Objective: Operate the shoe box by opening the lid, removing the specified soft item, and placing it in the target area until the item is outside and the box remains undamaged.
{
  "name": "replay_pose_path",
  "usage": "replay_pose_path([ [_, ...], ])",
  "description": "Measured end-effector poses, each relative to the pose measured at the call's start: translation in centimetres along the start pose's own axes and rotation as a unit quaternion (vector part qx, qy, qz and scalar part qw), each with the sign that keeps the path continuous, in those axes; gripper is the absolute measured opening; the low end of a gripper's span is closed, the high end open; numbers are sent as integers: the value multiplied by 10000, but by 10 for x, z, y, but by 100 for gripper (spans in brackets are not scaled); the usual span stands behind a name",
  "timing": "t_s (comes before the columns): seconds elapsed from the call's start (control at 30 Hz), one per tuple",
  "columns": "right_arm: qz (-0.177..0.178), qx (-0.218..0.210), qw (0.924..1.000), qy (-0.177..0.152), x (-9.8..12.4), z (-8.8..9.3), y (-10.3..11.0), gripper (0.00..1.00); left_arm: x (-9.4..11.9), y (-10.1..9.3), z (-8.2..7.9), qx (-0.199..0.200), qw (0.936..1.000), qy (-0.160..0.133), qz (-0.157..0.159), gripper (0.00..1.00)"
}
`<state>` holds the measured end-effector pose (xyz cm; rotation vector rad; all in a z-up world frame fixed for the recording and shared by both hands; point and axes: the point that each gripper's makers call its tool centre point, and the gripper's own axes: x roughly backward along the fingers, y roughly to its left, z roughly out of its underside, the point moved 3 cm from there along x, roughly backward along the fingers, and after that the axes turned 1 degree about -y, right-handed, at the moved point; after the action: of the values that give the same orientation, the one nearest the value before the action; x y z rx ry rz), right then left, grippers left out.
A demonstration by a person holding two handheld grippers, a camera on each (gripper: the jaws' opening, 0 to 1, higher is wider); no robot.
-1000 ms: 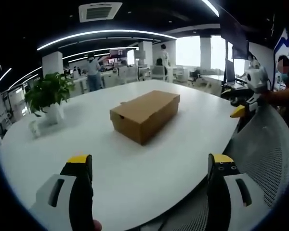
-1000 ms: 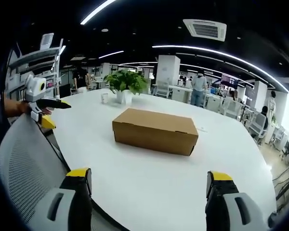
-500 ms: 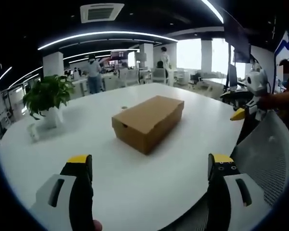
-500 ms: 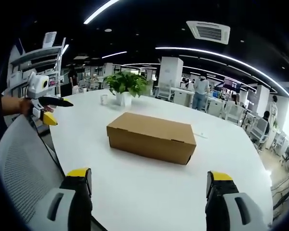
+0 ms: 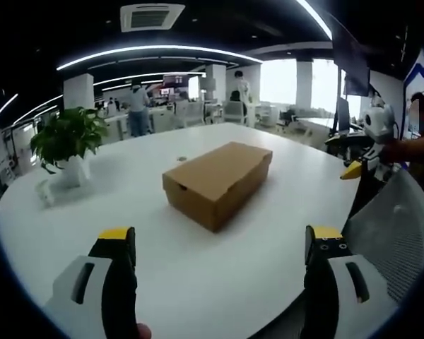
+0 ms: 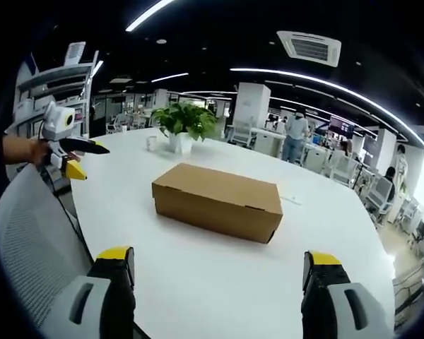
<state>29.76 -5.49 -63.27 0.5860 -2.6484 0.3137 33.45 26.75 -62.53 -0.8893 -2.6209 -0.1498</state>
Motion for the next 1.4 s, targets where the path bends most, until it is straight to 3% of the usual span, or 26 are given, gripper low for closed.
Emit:
replay_pose_path([
  [0.87,13,347,9993,111,-38,-9,-44,99,-47,4,-12,36,10000,37,39,98],
  [1.4,-252,477,9983,229,-68,-11,-60,99,-77,5,-18,47,10000,39,62,95],
])
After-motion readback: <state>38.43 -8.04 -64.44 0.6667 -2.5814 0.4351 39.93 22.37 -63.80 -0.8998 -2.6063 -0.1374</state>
